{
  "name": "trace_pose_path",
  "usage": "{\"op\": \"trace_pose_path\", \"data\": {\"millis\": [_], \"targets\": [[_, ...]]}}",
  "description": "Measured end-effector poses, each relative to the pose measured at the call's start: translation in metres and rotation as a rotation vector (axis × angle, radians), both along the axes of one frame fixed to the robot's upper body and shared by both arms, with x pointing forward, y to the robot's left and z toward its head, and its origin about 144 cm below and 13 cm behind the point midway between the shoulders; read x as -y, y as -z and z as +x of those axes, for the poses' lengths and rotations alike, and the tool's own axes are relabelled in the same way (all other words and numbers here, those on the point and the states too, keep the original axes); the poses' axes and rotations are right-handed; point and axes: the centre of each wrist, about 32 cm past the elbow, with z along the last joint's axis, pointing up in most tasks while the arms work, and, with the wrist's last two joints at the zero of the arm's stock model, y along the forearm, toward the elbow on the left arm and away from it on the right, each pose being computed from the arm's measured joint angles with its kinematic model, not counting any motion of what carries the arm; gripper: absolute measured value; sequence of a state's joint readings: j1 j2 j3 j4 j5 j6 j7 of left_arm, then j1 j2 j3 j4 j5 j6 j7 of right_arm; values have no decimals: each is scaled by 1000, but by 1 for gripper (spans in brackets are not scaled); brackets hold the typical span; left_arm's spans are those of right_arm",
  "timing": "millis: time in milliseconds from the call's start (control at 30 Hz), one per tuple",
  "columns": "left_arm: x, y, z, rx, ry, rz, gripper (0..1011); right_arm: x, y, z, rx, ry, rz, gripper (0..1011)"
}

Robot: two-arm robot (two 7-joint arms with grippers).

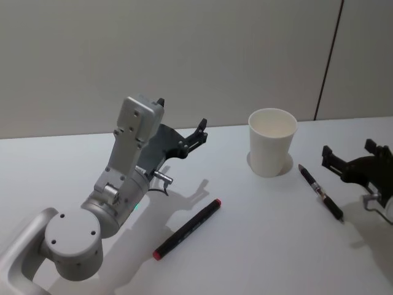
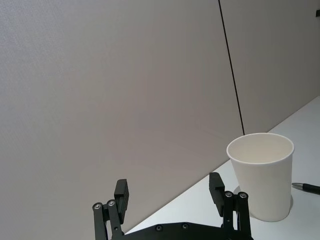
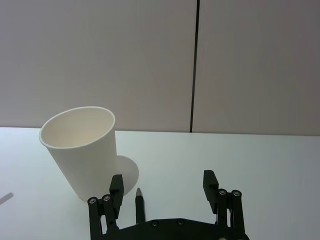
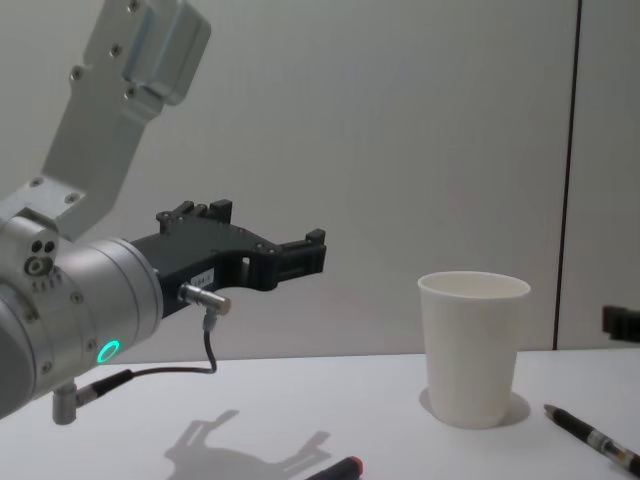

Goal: Place the pen into the pen holder.

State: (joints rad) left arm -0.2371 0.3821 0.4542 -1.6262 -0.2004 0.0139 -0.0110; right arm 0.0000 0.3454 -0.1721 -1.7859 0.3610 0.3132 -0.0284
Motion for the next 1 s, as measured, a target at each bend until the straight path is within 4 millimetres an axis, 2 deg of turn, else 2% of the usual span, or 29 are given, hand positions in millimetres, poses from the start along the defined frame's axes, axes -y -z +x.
{"op": "trace_pose_path", "data": {"millis": [400, 1000], "targets": [[0, 0, 0, 0, 0, 0, 1001, -13, -3, 10, -110, -8, -47, 1001], [0, 0, 0, 0, 0, 0, 1001, -28, 1, 11, -217, 36, -106, 1001]]}}
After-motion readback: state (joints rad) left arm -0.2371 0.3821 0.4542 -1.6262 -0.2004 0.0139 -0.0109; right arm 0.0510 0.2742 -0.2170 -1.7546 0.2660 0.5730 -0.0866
